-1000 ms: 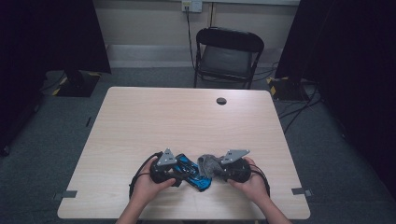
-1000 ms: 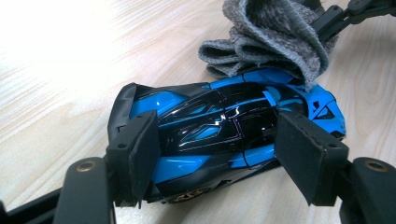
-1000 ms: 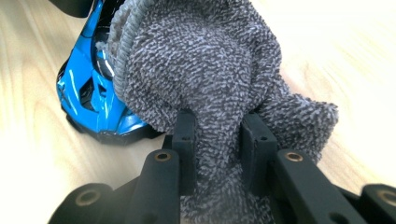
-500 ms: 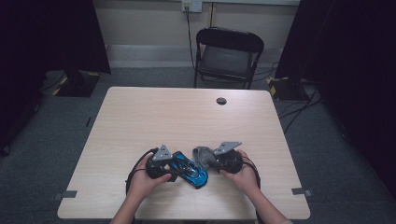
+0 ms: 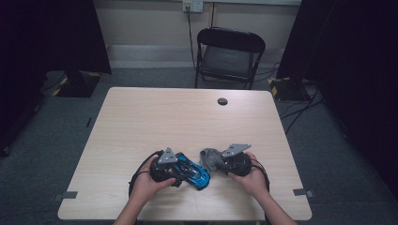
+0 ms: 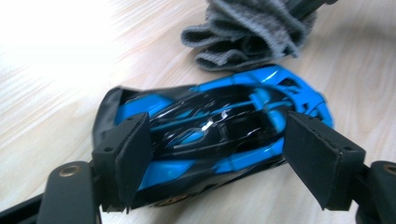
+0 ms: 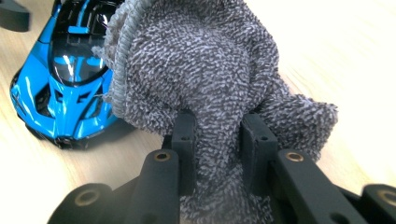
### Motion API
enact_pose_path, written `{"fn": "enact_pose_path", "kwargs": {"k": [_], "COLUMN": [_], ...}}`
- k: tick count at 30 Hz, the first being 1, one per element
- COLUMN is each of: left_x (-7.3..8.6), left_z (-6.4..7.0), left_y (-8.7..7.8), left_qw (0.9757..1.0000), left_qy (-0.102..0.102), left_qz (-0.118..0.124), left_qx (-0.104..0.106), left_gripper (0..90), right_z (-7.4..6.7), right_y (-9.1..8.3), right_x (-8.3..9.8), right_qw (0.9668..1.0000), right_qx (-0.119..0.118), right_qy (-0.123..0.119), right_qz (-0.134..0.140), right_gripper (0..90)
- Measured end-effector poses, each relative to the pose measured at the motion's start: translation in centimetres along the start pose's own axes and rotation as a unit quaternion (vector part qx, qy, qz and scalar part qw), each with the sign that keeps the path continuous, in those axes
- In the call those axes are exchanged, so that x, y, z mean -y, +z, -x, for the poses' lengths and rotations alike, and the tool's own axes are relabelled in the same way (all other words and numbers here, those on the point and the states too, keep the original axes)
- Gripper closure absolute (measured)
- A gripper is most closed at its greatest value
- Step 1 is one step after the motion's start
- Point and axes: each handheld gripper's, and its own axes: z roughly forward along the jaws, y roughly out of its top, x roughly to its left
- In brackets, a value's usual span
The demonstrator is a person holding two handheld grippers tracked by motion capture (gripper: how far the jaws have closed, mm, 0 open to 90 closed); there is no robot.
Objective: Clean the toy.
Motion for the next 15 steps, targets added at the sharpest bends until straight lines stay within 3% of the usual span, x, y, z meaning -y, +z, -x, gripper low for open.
{"fn": "enact_pose_path", "kwargs": {"k": [4,8,15], "left_x": [-0.7,-0.7,-0.7], "left_z": [0.9,1.7,1.8], "left_y": [0.1,0.8,1.0], "left_qw": [0.9999,0.9994,0.9992], "left_qy": [0.009,0.023,0.032], "left_qz": [0.006,-0.004,-0.007], "left_qx": [0.014,0.026,0.021], "left_gripper": [22.8,23.2,26.9], "right_z": [0.0,-0.1,-0.2], "right_y": [0.0,0.1,0.2], "right_x": [0.1,0.2,0.2], "right_qw": [1.0000,1.0000,1.0000], "right_qx": [0.001,0.002,0.001], "right_qy": [0.000,0.003,0.008], "right_qz": [0.000,-0.001,0.000], "right_gripper": [70.9,70.7,70.1]}}
